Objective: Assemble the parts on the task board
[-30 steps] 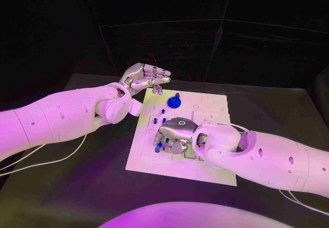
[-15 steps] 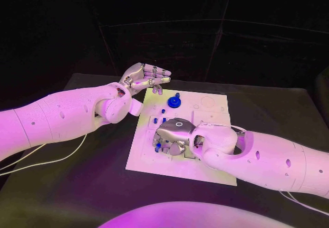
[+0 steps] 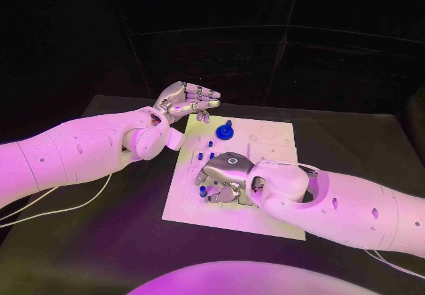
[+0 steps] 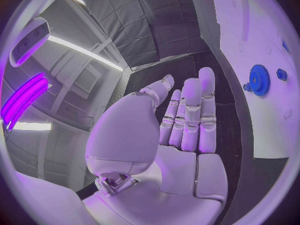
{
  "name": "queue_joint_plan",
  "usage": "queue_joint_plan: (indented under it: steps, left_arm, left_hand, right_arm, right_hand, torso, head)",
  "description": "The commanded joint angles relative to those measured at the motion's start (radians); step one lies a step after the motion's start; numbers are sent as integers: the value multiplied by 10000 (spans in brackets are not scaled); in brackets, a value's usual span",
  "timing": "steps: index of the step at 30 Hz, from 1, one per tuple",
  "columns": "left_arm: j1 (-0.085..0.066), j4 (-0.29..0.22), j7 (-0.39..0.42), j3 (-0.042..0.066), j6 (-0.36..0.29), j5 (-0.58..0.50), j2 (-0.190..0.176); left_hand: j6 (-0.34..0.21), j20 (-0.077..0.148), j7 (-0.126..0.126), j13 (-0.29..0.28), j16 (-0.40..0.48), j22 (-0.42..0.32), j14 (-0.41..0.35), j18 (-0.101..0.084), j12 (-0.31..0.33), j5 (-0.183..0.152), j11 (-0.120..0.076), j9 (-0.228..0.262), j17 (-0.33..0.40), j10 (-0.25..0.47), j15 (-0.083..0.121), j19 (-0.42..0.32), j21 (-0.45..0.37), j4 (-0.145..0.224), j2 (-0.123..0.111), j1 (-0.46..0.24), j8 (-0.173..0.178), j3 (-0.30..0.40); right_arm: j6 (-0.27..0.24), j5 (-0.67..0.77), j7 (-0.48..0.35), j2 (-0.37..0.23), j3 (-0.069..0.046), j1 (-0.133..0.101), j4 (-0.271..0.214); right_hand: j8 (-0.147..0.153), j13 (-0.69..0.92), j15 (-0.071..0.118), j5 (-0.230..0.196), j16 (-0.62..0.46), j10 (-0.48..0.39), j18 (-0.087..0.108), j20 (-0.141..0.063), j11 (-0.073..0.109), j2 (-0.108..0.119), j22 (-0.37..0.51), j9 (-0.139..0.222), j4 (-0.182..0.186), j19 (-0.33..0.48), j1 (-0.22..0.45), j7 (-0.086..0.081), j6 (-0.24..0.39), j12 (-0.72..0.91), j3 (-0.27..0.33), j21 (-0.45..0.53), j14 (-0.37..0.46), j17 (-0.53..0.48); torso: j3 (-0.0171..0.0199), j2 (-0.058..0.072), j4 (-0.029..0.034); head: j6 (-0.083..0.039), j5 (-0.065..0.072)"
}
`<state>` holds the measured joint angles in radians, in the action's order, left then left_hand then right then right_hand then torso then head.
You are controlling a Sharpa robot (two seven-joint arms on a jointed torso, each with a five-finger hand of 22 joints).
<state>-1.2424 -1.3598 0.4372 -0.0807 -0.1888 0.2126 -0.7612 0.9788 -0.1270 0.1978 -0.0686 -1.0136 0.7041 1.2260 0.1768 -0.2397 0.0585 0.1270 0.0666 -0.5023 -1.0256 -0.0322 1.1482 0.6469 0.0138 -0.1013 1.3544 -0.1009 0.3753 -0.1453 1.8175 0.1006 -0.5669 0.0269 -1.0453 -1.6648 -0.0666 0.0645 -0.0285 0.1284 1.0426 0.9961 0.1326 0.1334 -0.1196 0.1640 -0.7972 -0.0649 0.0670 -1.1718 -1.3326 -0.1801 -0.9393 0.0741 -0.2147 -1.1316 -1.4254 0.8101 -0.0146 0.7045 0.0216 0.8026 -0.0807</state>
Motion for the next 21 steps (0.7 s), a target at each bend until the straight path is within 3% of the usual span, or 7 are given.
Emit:
queue_joint_plan:
  steps: [1, 8, 12, 16, 17, 20, 21]
  left_arm:
    - [-11, -2, -3, 9, 127, -42, -6]
    - [-8, -12, -13, 8, 128, -42, -50]
    - [-7, -26, -15, 8, 121, -42, -87]
    - [-7, -37, -21, 7, 110, -42, -131]
    - [-7, -45, -22, 7, 109, -42, -143]
    - [-7, -64, -29, 5, 111, -42, -175]
    - [-7, -70, -30, 5, 112, -42, -183]
  left_hand:
    - [-70, -74, -4, -15, -17, -12, -36, 64, -40, -35, -11, 6, 11, 73, -32, 15, -45, -19, 80, 0, -22, -54]
    - [-70, -74, -4, -15, -17, -12, -36, 64, -40, -35, -11, 6, 11, 73, -32, 15, -45, -19, 80, 0, -22, -54]
    - [-70, -74, -4, -15, -17, -12, -36, 64, -40, -35, -11, 6, 11, 73, -32, 15, -45, -19, 80, 0, -22, -54]
    - [-70, -74, -4, -15, -17, -12, -36, 64, -40, -35, -11, 6, 11, 73, -32, 15, -45, -19, 80, 0, -22, -54]
    - [-70, -74, -4, -15, -17, -12, -36, 64, -40, -35, -11, 6, 11, 73, -32, 15, -45, -19, 80, 0, -22, -54]
    - [-70, -74, -4, -15, -17, -12, -36, 64, -40, -35, -11, 6, 11, 73, -32, 15, -45, -19, 80, 0, -22, -54]
    - [-70, -74, -4, -15, -17, -12, -36, 64, -40, -35, -11, 6, 11, 73, -32, 15, -45, -19, 80, 0, -22, -54]
  right_arm:
    - [-1240, -123, -61, -193, -2, 14, -204]
    - [-2003, -1033, -67, -1293, -12, 5, -977]
    - [-2284, -2739, 167, -2345, -20, -140, -1527]
    - [-2374, -4393, 631, -3467, -22, -303, -1999]
    - [-2352, -4687, 832, -3795, -22, -331, -2126]
    - [-2249, -5119, 1382, -4458, -19, -369, -2361]
    - [-2195, -5210, 1590, -4656, -17, -376, -2423]
  right_hand:
    - [27, 17, 6, 57, -85, -162, 173, -3, -21, -206, 167, -19, 99, 70, -136, -6, 137, 163, 709, 139, 59, -139]
    - [-52, 71, 52, 208, 61, 288, 149, -49, 59, -526, 18, -60, 172, -123, -418, 24, -104, 633, 1229, 52, -72, 1]
    - [-250, 318, 213, 288, 1024, 1566, -68, -172, 270, -728, -1203, -119, 318, -855, -383, 113, -578, 1370, 1393, -742, -491, 1212]
    - [-464, 904, 510, 791, 1672, 3002, -237, -428, 661, -750, -2185, -162, 652, -1409, -43, 426, -901, 2370, 1690, -1400, -700, 2010]
    - [-559, 1346, 667, 984, 1784, 3345, -310, -581, 809, -732, -2553, -171, 789, -1604, 65, 569, -956, 2905, 1874, -1650, -731, 2101]
    - [-792, 2570, 758, 1244, 2236, 3428, -459, -756, 945, -695, -3411, -195, 1066, -1989, 195, 718, -917, 4163, 2324, -2182, -820, 2628]
    - [-884, 3309, 815, 1250, 2386, 3420, -506, -752, 911, -739, -3605, -208, 1190, -2064, 247, 753, -893, 4849, 2458, -2300, -838, 2820]
  torso:
    - [10, -1, -7]
    - [-7, -22, -39]
    - [-20, -50, -69]
    - [-16, -73, -124]
    - [-16, -85, -150]
    - [-19, -101, -208]
    - [-21, -111, -236]
  head:
    - [-26, 38]
    - [-56, 180]
    - [-97, 351]
    - [-148, 570]
    - [-169, 656]
    - [-196, 813]
    - [-201, 867]
